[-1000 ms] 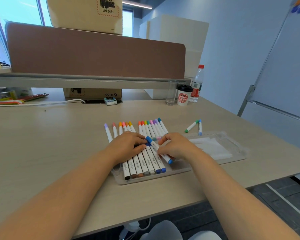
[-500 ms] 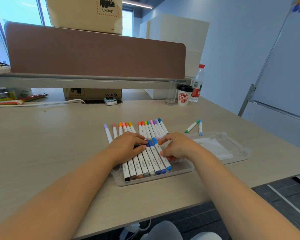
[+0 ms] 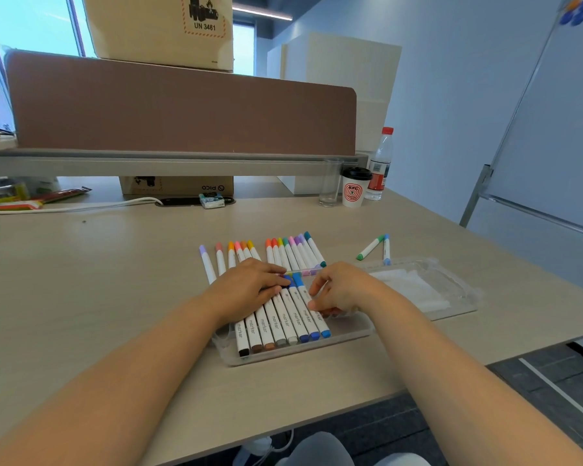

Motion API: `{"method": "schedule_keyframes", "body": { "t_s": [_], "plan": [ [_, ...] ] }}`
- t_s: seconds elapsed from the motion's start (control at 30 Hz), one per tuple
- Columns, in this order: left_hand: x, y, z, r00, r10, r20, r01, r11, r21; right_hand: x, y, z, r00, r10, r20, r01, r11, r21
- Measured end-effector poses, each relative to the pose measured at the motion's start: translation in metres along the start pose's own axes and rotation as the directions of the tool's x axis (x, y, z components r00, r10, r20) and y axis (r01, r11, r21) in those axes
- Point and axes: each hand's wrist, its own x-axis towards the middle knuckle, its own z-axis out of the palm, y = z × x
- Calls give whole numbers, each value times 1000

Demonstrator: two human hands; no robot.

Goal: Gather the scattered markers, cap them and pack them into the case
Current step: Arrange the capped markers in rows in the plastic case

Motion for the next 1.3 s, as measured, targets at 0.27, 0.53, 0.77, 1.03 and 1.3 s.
{"method": "schedule_keyframes", "body": {
  "t_s": [0.27,0.53,0.77,1.03,1.3],
  "plan": [
    [1,3,-3,1000,12,7,-12,1000,-22,3,3,0,1000,2,-6,-2,1000,28],
    [28,9,-15,997,22,74,-25,999,39,21,33,-27,940,9,-341,65,977,204],
    [76,25,-7,996,67,53,-69,997,35,71,81,-59,809,61,-584,-40,998,48],
    [74,15,10,998,32,-61,-39,993,-115,103,88,-67,829,324,-456,-431,890,-151],
    [72,17,9,997,25,-67,-35,987,-156,116,98,-71,765,260,-590,-319,948,4]
  ]
}}
